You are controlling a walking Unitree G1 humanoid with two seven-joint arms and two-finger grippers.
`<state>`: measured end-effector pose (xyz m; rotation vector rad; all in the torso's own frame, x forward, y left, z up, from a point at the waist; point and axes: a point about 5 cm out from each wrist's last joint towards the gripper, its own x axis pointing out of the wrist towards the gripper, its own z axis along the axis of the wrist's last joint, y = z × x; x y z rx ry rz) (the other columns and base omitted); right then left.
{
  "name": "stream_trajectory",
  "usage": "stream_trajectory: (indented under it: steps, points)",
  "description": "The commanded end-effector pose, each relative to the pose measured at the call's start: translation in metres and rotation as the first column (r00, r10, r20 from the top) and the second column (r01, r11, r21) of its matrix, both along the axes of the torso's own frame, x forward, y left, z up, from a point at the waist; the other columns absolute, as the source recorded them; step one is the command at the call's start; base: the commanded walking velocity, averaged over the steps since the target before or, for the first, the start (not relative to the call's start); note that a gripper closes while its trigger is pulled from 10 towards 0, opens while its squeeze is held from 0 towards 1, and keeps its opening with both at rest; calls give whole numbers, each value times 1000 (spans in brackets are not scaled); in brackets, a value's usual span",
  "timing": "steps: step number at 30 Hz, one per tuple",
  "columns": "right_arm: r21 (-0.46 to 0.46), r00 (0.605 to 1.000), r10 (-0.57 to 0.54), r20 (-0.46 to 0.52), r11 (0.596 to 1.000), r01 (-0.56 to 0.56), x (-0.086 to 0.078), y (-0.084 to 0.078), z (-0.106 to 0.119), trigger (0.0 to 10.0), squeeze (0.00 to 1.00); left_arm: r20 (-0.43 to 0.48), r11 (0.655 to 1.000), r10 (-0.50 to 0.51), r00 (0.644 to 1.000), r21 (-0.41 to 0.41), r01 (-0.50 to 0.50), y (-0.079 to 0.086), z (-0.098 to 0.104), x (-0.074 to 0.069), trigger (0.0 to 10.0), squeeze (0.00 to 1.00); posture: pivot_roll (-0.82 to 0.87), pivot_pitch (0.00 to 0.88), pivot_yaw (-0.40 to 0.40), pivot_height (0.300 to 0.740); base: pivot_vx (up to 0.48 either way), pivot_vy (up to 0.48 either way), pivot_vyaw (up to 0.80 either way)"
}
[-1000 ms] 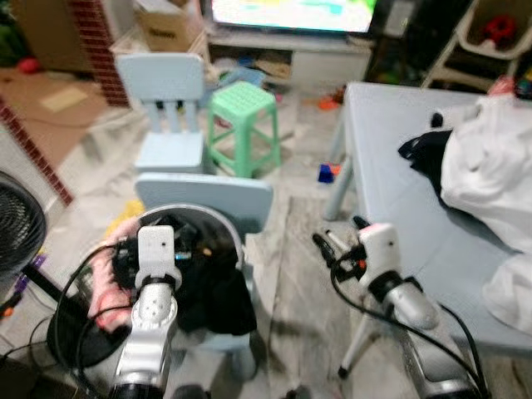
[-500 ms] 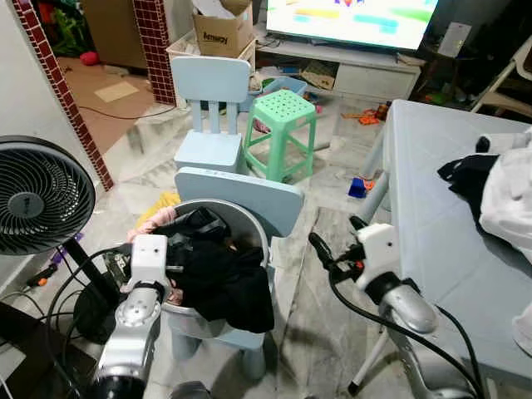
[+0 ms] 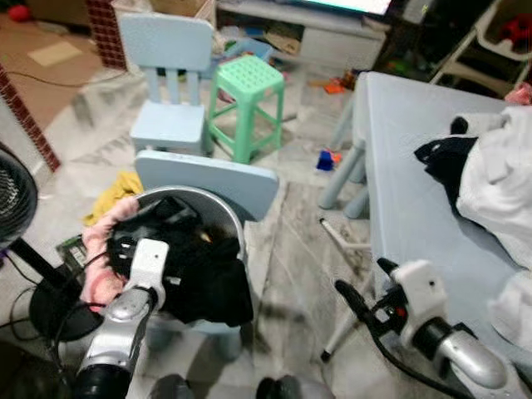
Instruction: Hang hanger
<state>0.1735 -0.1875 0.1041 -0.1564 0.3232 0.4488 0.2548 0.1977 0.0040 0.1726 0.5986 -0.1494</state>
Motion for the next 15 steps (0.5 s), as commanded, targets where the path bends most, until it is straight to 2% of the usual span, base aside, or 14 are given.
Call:
stream_trajectory:
  steps: [1,2,3,9,15]
  points:
    - [-6,1000,21,10,1000,-21,1,1,10,10000,0,-38,1000,-30,999,-5,30,-2,-7,-2,10000,0,-219,165,-181,740,0,0,0]
    - [-3,1000,30,9,1000,-30,1,2,12,10000,0,-38,999,-36,999,-3,36,-3,-7,-2,3647,0,-220,167,-186,740,0,0,0]
    - [-3,999,51,5,999,-51,3,4,14,10000,0,-38,999,-39,999,6,39,0,-9,-2,0,0,-220,171,-189,740,0,0,0]
    - [-23,997,80,-11,997,-80,5,5,16,10000,0,-62,999,43,997,-11,-44,12,-17,-4,0,0,-224,175,-204,740,0,0,0]
    - [-47,996,90,-25,995,-91,7,4,19,10000,0,-57,992,112,992,-53,-115,14,-20,-2,0,0,-246,167,-217,740,0,0,0]
